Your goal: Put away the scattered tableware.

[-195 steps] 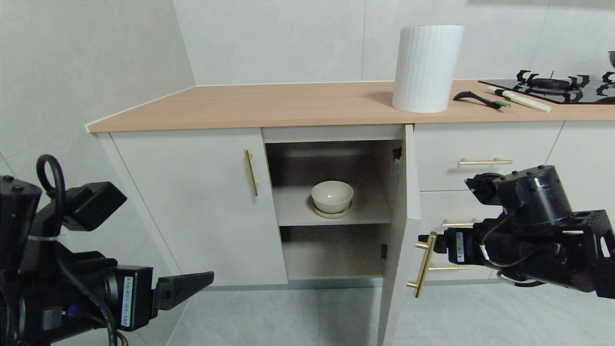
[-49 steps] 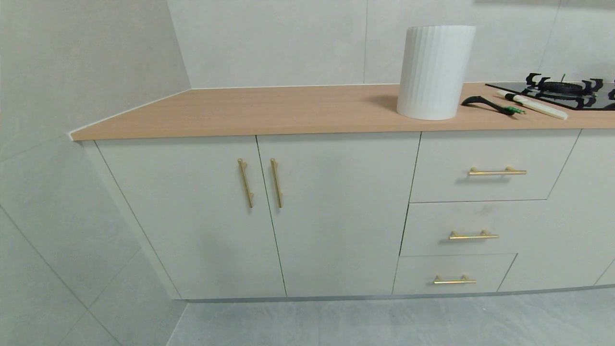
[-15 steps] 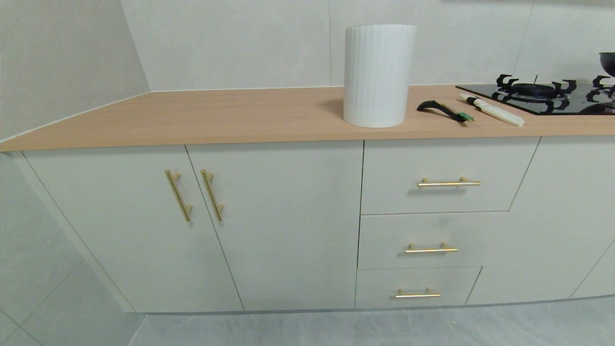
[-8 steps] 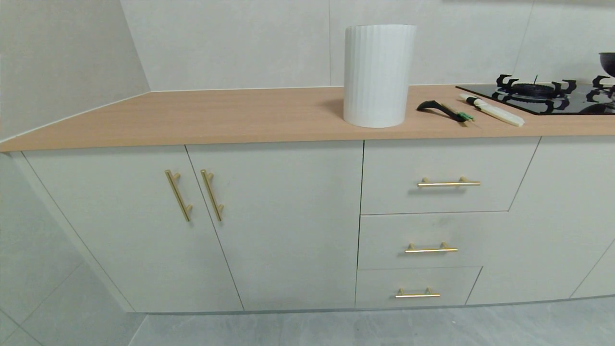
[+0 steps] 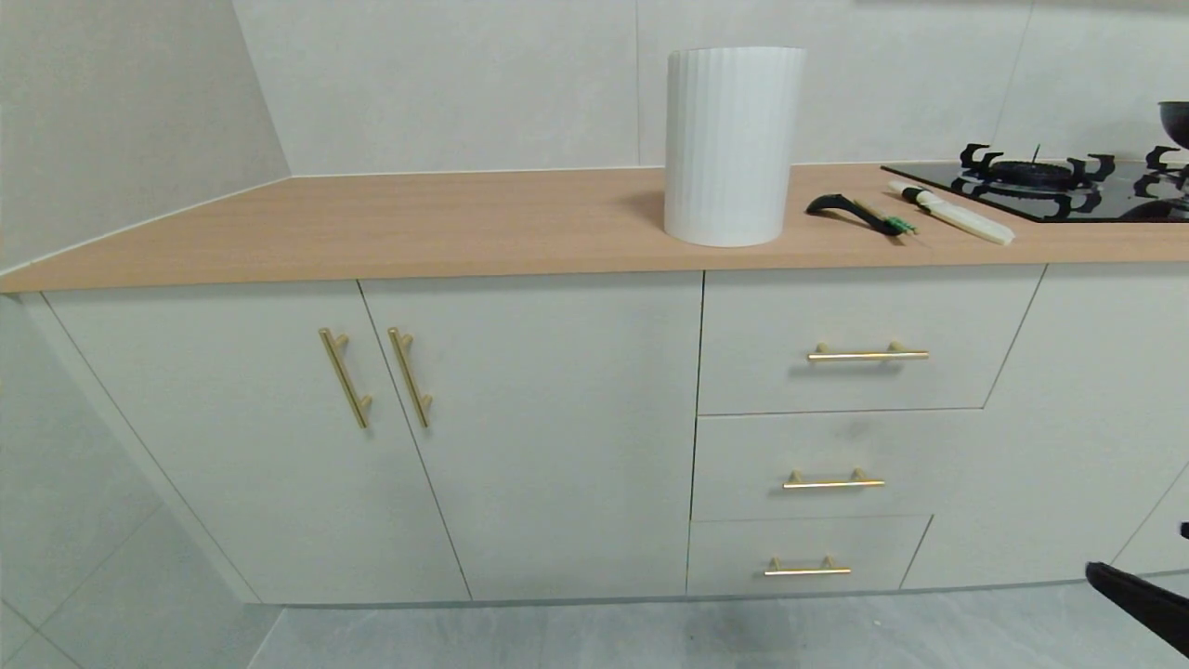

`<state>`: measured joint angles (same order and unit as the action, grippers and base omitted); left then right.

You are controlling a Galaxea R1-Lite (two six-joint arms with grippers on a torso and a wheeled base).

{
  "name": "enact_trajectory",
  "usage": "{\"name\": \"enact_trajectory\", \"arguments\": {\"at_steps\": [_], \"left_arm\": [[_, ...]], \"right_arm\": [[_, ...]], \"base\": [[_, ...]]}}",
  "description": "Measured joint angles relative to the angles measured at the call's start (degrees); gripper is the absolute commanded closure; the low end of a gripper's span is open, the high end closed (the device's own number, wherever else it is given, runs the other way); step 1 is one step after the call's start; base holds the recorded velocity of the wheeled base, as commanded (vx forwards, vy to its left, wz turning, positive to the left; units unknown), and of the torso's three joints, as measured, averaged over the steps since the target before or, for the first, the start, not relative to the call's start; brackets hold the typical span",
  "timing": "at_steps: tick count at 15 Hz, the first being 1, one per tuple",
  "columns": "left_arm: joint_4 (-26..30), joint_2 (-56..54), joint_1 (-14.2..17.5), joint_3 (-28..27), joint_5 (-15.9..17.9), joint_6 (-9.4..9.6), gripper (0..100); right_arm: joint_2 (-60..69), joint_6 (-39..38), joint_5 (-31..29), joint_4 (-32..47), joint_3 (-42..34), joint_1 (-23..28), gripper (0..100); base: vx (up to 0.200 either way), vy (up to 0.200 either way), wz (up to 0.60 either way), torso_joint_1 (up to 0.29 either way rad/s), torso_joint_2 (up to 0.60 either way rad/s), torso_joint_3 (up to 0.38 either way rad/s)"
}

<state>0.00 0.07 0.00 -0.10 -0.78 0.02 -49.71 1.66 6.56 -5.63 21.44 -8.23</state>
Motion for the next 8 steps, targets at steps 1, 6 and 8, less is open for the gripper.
{"name": "enact_trajectory", "arguments": {"at_steps": [1,6,8], "left_arm": [[0.0,0.0,0.0,0.0,0.0,-0.02,0],[0.0,0.0,0.0,0.0,0.02,-0.02,0],[0.02,0.0,0.0,0.0,0.02,-0.02,0]], "right_arm": [[-5.88,0.04,0.04,-2.49,1.56,-0.26,0],[-30.0,0.0,0.06,-16.64,6.89,-0.5,0],[-38.4,0.0,0.04,-22.03,8.4,-0.17,0]], "base": [[0.0,0.0,0.0,0.0,0.0,0.0],[0.0,0.0,0.0,0.0,0.0,0.0],[0.0,0.0,0.0,0.0,0.0,0.0]]}}
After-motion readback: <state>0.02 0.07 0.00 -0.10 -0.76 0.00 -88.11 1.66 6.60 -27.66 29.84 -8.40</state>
